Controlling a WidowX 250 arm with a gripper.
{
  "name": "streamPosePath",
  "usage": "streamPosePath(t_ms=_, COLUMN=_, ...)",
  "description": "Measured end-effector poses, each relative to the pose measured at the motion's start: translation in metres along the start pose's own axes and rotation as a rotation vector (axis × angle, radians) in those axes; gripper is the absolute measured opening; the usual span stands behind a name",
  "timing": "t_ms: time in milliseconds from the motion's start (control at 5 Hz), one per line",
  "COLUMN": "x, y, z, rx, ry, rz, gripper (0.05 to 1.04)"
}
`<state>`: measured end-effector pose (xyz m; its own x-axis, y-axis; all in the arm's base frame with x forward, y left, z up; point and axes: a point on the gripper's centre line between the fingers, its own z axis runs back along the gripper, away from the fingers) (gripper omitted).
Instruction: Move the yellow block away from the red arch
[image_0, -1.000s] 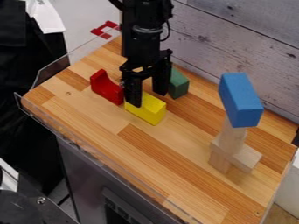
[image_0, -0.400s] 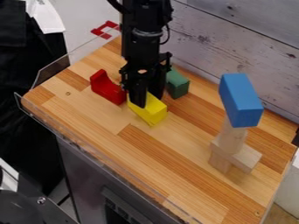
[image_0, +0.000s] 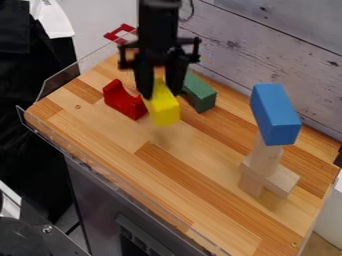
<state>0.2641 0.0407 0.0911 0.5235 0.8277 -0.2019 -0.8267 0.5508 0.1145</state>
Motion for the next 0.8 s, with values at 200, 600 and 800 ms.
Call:
streamPosePath(t_ms=200, x=-0.017, y=-0.005, z=0.005, rx=0.014, ry=0.031, rz=-0.239, gripper=0.510)
streamPosePath(t_ms=600, x=-0.043, y=-0.006, z=-0.018, rx=0.078, ry=0.044, rz=-0.634, gripper=0.510)
streamPosePath(t_ms=800, x=-0.050, y=-0.014, z=-0.022, rx=0.115, ry=0.000, rz=-0.711, gripper=0.510)
